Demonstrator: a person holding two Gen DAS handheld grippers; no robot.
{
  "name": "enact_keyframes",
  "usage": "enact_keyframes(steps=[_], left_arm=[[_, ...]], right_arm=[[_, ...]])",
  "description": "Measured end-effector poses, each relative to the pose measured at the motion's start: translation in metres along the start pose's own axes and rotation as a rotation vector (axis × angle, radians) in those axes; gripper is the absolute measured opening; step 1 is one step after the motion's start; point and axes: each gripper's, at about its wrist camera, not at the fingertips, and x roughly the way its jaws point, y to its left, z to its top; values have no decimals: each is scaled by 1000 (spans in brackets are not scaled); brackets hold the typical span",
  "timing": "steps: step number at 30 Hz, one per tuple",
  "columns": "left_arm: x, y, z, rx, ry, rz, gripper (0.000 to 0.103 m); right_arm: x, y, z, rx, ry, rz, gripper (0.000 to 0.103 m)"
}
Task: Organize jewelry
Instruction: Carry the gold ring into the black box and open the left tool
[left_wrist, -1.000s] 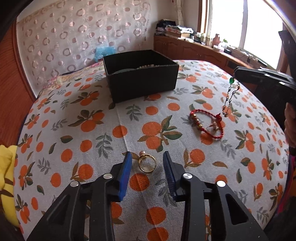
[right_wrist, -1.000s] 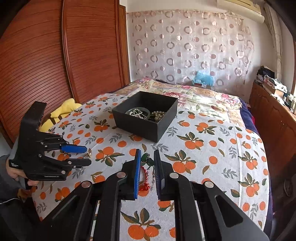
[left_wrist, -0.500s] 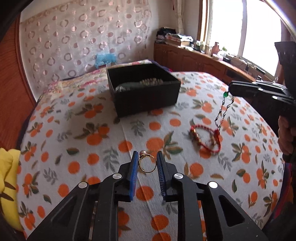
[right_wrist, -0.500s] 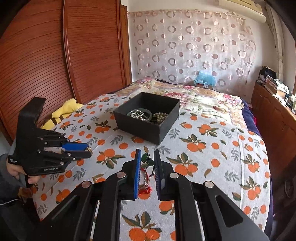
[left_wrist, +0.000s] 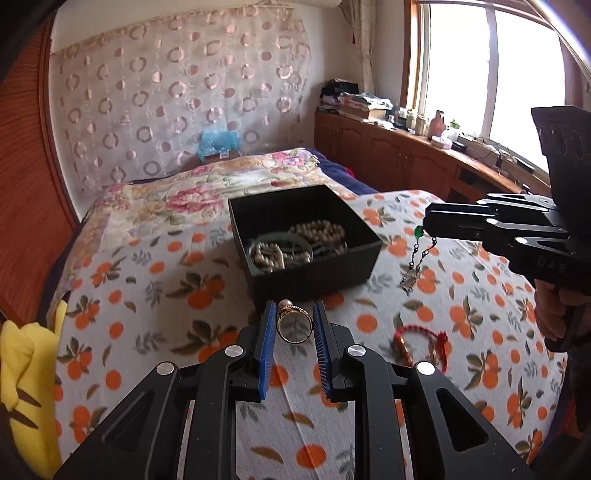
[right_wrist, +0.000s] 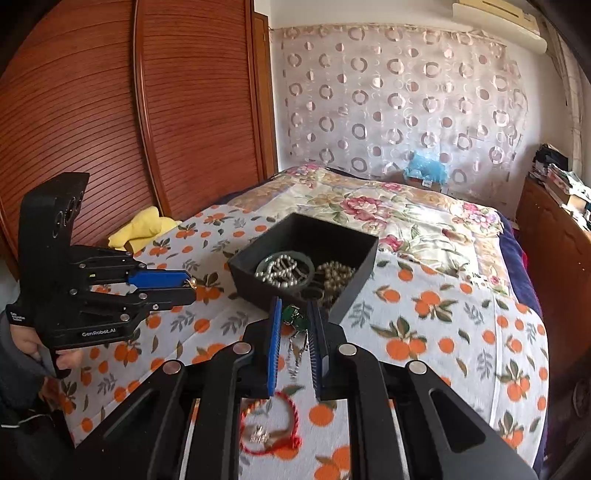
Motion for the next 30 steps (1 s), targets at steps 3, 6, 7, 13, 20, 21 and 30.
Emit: enact_keyframes(steps=[3,6,7,13,20,21,30], left_arm=[[3,4,9,-7,-10,-2,19],[7,8,16,-16,-14,-5,19],[9,9,18,-17,-13,-5,19],[20,13,32,-15,-13,-4,19],[33,19,47,-14,-10,-2,19],[34,21,48,-14,-9,-1,19],[47,32,54,-26,4,0,19]], right_arm=[[6,-6,11,5,-10,4,15],[11,-12,22,7,-20,11,15],[13,-14,25,8,-25,14,15],[28,-22,39,18,-32,36,15],[41,-23,52,2,-35,57,15],[42,-22,53,1,-38,59,15],[61,-26,56,20,-8,67,16]])
